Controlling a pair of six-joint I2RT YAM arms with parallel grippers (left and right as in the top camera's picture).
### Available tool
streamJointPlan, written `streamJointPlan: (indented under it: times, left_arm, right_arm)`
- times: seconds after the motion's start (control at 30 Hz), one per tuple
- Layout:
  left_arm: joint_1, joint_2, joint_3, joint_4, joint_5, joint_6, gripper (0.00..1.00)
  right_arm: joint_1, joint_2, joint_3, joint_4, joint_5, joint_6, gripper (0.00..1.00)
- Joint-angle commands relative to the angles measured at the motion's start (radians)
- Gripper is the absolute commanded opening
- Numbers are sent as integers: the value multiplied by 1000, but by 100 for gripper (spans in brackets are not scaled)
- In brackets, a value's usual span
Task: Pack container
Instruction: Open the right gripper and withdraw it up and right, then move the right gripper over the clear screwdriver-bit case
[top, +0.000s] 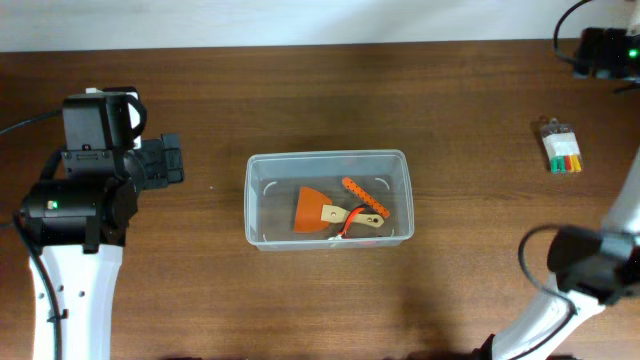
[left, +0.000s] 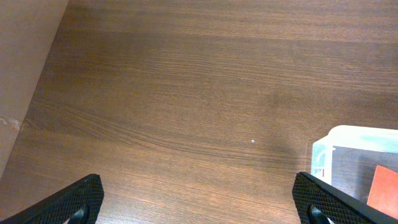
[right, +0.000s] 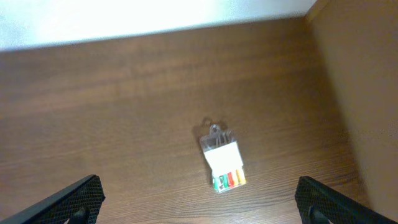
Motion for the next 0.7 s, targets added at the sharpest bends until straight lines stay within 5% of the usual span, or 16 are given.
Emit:
streamJointPlan:
  times: [0.0, 0.23, 0.67]
  left_arm:
    - [-1, -3, 21, -1, -14, -10, 99]
    - [-1, -3, 21, -1, -14, -10, 99]
    - [-1, -3, 21, -1, -14, -10, 99]
  right_arm:
    - [-39, 140, 4, -2, -15, -1, 99]
    - [-114, 282, 4, -17, -15, -3, 99]
    - [-134, 415, 1, -65, 4, -227, 99]
